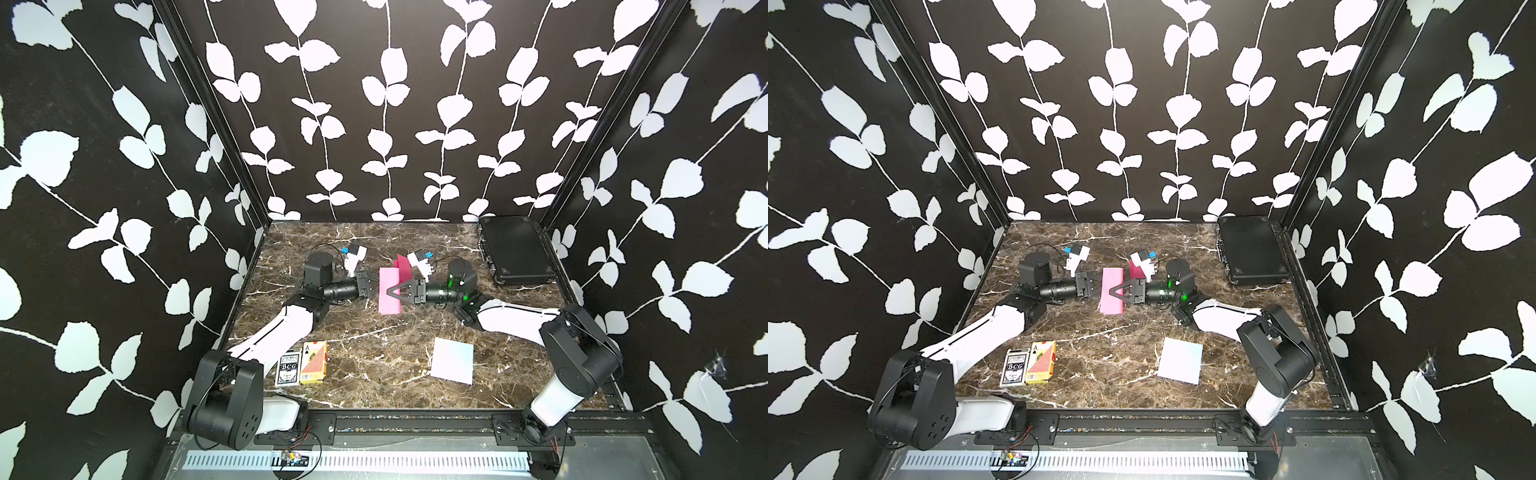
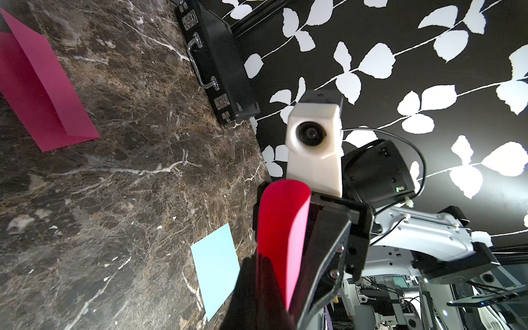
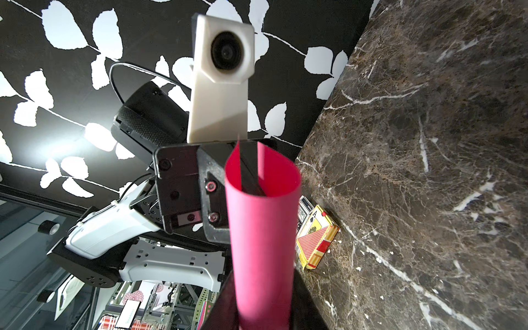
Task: Fold the square paper along the opposite sides
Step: Fold the paper.
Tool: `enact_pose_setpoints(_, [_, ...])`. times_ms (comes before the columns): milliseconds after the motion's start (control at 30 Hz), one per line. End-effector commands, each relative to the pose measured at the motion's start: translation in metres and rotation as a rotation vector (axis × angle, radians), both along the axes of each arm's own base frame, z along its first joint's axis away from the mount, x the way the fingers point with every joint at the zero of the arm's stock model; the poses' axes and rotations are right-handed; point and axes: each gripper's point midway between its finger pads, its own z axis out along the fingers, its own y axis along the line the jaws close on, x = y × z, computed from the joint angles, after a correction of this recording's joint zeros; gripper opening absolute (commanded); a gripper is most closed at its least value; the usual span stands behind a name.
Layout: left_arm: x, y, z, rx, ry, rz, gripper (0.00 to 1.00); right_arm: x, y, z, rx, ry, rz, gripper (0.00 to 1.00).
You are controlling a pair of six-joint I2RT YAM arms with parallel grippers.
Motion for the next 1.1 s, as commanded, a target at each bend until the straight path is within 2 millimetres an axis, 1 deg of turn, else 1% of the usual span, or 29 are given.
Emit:
enact_pose_setpoints(0, [-0.0052,0.0024,0.0094,-0.010,-0.044,-0.004,0.00,0.0022,0.0018,0.0233,0.039,-0.060,0.025,0.27])
enact_pose_setpoints(300, [-0.0040,0.0022,0.0079,-0.007,-0.042,-0.003,0.00,0.0032,-0.0012,0.0223,0.040,-0.058,0.022,0.27])
enact_pose_setpoints(567, [-0.0036,0.0025,0.0054,-0.003,-0.037,0.000,0.00,0.0043,-0.0014,0.0237,0.044,-0.060,0.023,0.25])
enact_pose_setpoints(833, [-0.0033,0.0023,0.0061,-0.004,-0.039,-0.001,0.00,0.0044,-0.0026,0.0208,0.042,-0.051,0.029,0.25])
enact_pose_setpoints(933, [-0.0031,0.0025,0.0049,-0.001,-0.036,0.001,0.00,0.0052,-0.0029,0.0211,0.042,-0.051,0.026,0.24])
enact_pose_setpoints(1067, [-0.0032,0.0027,0.0034,0.001,-0.036,0.003,0.00,0.0060,-0.0030,0.0199,0.039,-0.047,0.021,0.20])
